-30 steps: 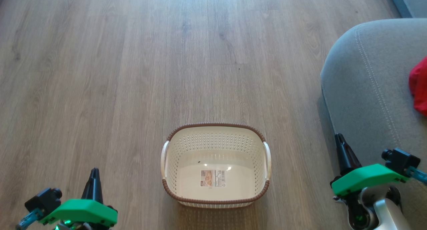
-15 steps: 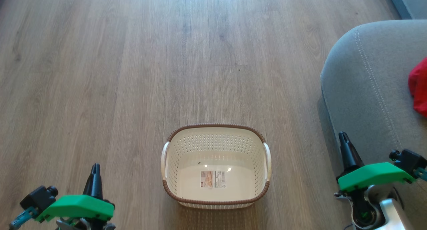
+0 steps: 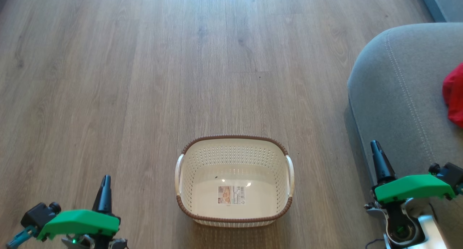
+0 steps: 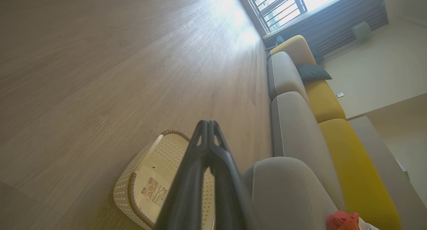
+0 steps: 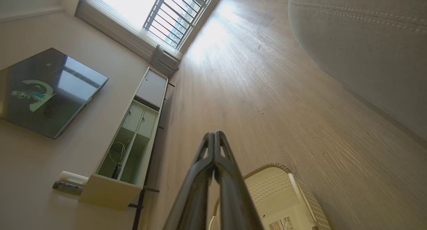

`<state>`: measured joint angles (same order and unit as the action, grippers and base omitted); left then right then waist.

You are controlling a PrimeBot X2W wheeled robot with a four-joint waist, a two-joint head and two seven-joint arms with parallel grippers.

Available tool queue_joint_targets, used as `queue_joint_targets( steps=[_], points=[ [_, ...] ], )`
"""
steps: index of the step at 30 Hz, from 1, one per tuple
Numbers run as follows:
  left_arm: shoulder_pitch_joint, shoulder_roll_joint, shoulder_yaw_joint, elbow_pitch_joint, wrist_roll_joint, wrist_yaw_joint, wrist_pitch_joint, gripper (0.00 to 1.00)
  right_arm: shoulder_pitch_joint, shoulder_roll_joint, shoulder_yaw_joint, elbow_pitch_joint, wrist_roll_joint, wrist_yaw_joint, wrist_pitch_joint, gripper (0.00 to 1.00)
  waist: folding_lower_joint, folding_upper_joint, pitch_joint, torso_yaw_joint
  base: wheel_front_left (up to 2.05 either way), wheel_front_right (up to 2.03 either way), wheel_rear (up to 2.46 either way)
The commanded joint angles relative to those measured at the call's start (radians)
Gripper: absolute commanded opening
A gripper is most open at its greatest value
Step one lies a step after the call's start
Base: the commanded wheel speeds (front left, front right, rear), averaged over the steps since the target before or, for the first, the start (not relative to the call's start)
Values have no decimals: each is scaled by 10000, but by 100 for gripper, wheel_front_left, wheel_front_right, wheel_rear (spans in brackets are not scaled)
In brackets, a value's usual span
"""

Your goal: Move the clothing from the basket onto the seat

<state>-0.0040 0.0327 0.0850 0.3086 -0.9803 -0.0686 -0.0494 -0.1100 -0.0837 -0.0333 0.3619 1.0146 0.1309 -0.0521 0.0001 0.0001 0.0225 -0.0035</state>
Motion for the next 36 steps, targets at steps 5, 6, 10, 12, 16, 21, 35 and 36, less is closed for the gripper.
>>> queue_joint_targets(
  steps=[5, 6, 10, 12, 16, 21, 35, 36],
  points=[
    [-603, 116, 176, -397, -701, -131, 175, 0, -174, 47, -40, -447, 662, 0, 210, 0, -1, -1, -17, 3, 0, 0, 0],
    [-612, 117, 178, -402, -814, -141, 204, 0, -170, 52, -56, -462, 769, 0, 239, 0, -1, -1, -21, 4, 0, 0, 0],
    [-647, 122, 187, -421, -1267, -180, 322, 0, -154, 76, -118, -521, 1196, 0, 356, 0, -1, -1, -35, 6, 0, 0, 0],
    [-665, 124, 192, -430, -1493, -200, 381, 0, -146, 87, -149, -550, 1410, 0, 415, 0, -1, -1, -42, 8, 0, 0, 0],
    [-700, 129, 201, -449, -1942, -240, 498, 0, -130, 111, -211, -608, 1834, -1, 531, 0, -1, -1, -57, 10, 0, 0, 0],
    [-745, 135, 213, -473, -2507, -289, 645, 0, -111, 140, -289, -682, 2369, -1, 678, 0, -1, -1, -74, 14, 0, 0, 0],
    [-870, 152, 245, -539, -4090, -429, 1057, 0, -56, 222, -507, -887, 3866, -1, 1088, 0, -1, -1, -125, 23, 0, 0, 0],
    [-878, 153, 247, -544, -4203, -439, 1087, 0, -52, 227, -523, -902, 3972, -1, 1117, 0, -1, -1, -128, 23, 0, 0, 0]
  ],
)
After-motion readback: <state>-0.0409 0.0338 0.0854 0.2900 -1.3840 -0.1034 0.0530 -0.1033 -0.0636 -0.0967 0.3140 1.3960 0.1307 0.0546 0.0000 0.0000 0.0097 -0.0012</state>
